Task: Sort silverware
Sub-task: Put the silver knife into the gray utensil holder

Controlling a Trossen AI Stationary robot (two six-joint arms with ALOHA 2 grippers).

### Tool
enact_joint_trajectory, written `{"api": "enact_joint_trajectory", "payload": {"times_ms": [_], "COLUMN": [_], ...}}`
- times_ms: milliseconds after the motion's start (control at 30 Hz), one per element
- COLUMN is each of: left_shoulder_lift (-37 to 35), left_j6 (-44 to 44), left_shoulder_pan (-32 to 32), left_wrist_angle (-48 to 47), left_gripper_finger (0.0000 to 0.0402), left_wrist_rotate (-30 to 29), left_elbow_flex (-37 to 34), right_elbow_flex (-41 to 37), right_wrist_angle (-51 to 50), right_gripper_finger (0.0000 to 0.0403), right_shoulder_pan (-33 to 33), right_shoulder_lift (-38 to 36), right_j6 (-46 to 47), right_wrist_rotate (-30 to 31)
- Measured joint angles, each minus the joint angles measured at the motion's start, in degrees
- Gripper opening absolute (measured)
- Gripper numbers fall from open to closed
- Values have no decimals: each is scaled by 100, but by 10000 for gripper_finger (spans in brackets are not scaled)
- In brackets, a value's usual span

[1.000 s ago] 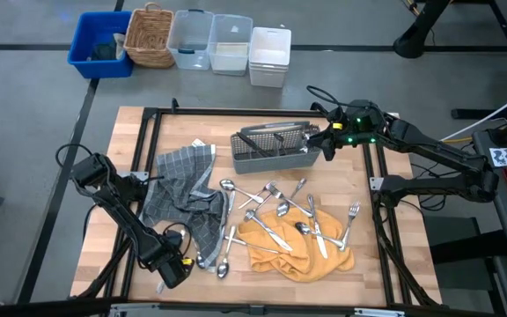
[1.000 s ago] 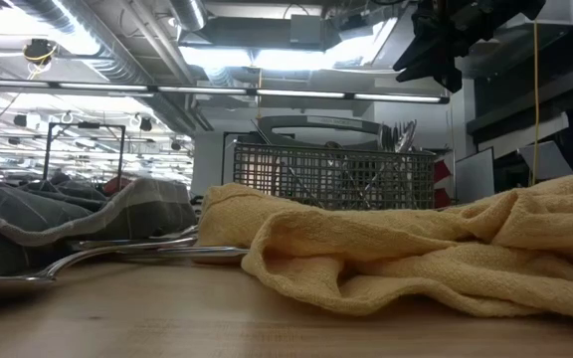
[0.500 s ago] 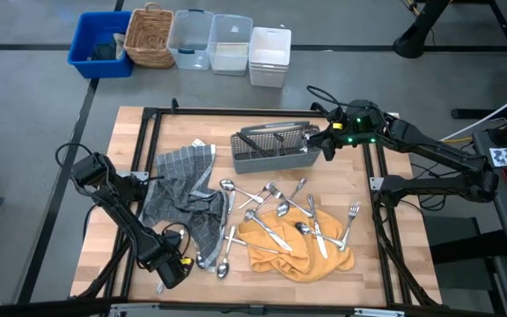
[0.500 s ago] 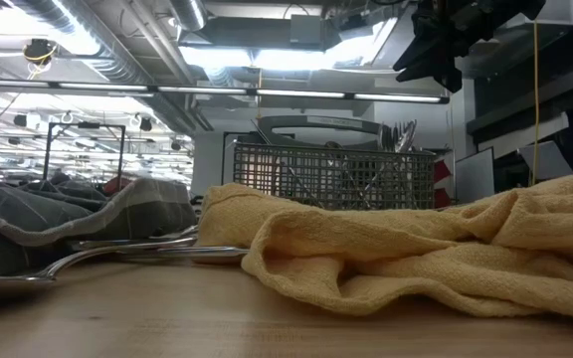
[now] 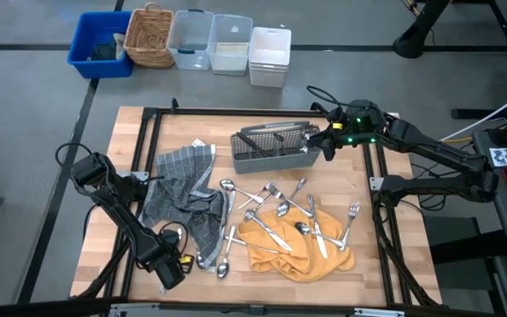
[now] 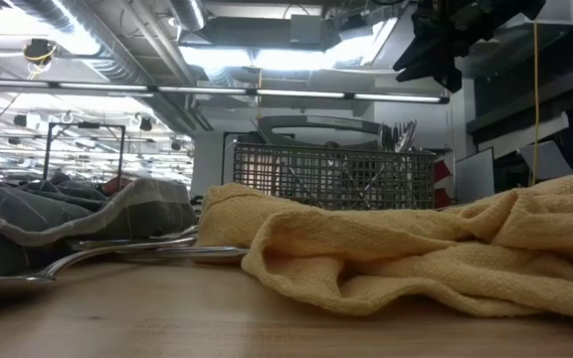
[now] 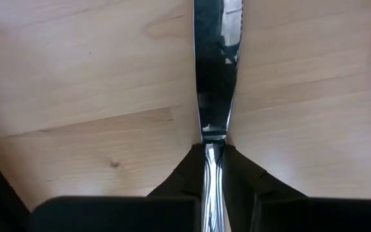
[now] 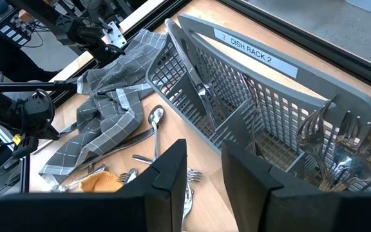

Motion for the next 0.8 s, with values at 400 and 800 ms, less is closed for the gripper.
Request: {"api": "enact_joint_trajectory", "payload": {"times_ms": [400,800], "left_shoulder_lift": [-121,-670], "left_j6": [-16,40], "left_shoulder_pan": [21,115], "left_wrist_angle": [-76,-533], "left_gripper_finger": [28,29], "left_wrist_rotate": [-210,-481], "left_elbow_flex": [-17,-11], "right_elbow_flex": [0,0], "right_wrist_angle": [2,2], "right_gripper_finger": [101,101], "right_shoulder_pan": [0,0], "right_shoulder_lift": [0,0], "right_j6": [0,0], "right_wrist_rotate": [0,2]}}
